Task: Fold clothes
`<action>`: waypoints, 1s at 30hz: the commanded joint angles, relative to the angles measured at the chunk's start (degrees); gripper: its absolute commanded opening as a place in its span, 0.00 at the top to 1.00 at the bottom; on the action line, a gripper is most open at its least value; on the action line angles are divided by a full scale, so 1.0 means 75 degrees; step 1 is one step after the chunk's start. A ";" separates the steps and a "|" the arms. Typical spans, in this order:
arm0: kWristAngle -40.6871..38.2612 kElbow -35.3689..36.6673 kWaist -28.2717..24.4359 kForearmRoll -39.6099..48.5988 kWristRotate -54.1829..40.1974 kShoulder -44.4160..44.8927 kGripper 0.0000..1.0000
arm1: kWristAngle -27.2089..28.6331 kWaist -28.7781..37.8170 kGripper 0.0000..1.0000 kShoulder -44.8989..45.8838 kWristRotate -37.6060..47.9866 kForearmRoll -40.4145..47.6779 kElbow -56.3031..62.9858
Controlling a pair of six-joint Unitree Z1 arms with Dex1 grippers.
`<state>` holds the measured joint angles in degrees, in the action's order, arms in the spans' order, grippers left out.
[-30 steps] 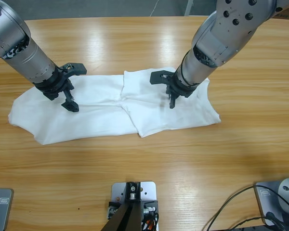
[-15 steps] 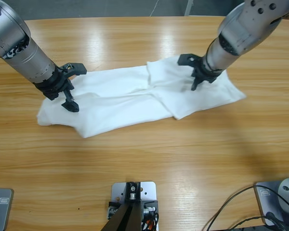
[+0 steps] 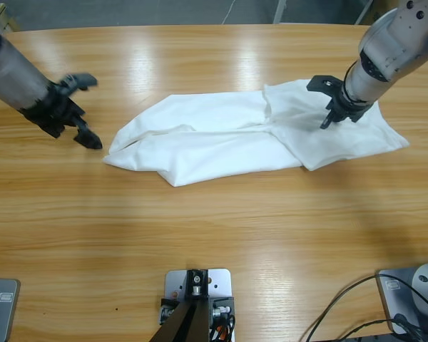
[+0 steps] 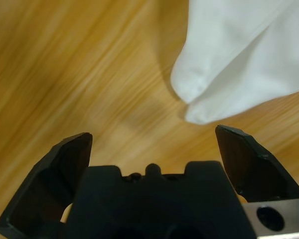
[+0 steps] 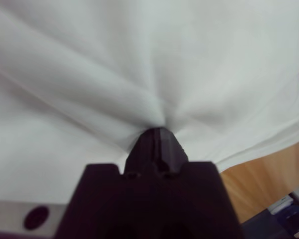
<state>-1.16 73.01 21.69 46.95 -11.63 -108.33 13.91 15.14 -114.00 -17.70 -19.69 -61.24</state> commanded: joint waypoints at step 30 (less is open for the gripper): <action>-0.3715 -0.5427 -0.0982 -0.6906 1.0386 0.0355 0.00 | -0.0987 0.3220 0.21 0.2013 0.2981 -0.0679 -0.0085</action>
<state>-28.42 39.44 14.77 8.82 61.34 -101.21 7.74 38.53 -96.68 3.23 -24.03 -64.06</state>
